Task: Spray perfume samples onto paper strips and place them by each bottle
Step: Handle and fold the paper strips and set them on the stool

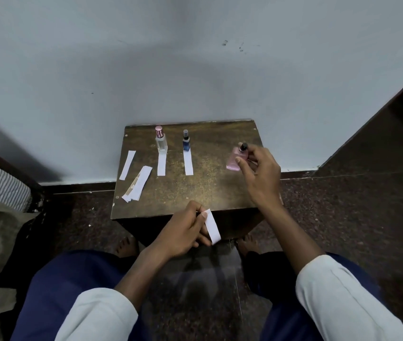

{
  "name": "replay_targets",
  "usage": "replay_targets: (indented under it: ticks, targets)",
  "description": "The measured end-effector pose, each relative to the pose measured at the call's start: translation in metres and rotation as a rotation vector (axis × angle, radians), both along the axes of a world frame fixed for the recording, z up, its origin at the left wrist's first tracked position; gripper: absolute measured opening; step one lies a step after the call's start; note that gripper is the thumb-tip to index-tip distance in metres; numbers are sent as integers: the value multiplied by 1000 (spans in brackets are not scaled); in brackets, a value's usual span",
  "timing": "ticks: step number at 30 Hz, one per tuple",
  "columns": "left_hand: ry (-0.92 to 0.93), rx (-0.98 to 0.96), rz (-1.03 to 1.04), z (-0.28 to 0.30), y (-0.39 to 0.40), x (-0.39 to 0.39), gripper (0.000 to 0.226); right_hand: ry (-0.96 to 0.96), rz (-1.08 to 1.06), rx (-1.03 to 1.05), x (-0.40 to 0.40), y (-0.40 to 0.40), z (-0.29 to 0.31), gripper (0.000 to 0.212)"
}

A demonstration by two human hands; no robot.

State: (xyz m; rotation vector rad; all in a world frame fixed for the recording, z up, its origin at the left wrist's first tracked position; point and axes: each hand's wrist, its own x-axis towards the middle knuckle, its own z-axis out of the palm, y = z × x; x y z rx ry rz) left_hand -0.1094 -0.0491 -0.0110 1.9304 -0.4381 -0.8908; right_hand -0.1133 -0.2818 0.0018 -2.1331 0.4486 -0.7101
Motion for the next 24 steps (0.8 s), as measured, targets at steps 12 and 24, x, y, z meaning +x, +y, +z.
replay_targets:
  ticks: [12, 24]
  targets:
    - [8, 23, -113, -18, -9, 24, 11, 110, 121, -92, 94, -35, -9, 33]
    - [-16, 8, -125, -21, -7, 30, 7, 180, 263, -210, 108, -42, -19, 30]
